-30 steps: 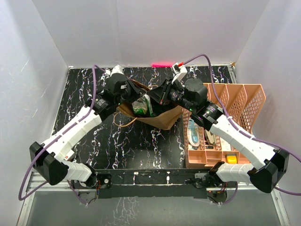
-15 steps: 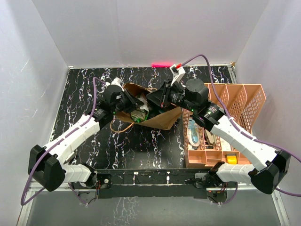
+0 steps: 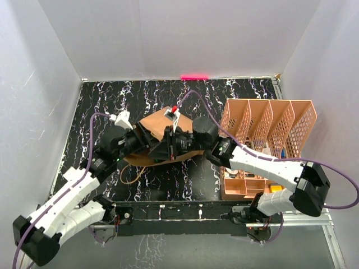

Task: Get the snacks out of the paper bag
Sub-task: Take out the snack from the paper bag.

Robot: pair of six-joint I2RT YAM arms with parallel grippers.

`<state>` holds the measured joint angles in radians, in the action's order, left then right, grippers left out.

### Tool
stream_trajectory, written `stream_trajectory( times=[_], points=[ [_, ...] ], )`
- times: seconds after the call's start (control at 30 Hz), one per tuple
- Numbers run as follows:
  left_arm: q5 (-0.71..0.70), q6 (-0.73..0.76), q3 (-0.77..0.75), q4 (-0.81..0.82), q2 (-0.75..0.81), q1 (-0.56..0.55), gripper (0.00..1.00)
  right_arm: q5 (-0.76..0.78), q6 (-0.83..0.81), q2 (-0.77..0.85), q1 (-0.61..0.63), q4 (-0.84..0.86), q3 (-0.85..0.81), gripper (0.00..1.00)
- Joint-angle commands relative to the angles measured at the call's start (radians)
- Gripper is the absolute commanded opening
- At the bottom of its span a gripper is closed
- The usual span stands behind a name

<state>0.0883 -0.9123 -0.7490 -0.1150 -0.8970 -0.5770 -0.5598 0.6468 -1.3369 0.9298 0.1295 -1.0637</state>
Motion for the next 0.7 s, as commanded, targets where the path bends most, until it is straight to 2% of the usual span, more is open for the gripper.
stream_trajectory(
  times=[0.0, 0.13, 0.27, 0.37, 0.43, 0.67],
  points=[
    [-0.007, -0.01, 0.095, -0.085, 0.178, 0.001, 0.58, 0.019, 0.165, 0.021, 0.035, 0.318, 0.112, 0.08],
    [-0.002, -0.065, 0.176, -0.116, 0.284, 0.001, 0.67, 0.094, 0.168, 0.055, 0.034, 0.339, 0.166, 0.08],
    [0.035, -0.104, 0.244, -0.099, 0.314, 0.002, 0.73, 0.147, 0.137, 0.083, 0.035, 0.293, 0.166, 0.08],
    [0.046, -0.094, 0.242, -0.071, 0.294, 0.002, 0.76, 0.164, 0.124, 0.088, 0.034, 0.263, 0.165, 0.08],
    [0.05, -0.071, 0.217, -0.04, 0.262, 0.001, 0.82, 0.162, 0.123, 0.087, 0.034, 0.262, 0.169, 0.08],
    [0.019, -0.008, 0.131, -0.03, 0.155, 0.001, 0.83, 0.155, 0.118, 0.078, 0.035, 0.256, 0.158, 0.08]
  ],
)
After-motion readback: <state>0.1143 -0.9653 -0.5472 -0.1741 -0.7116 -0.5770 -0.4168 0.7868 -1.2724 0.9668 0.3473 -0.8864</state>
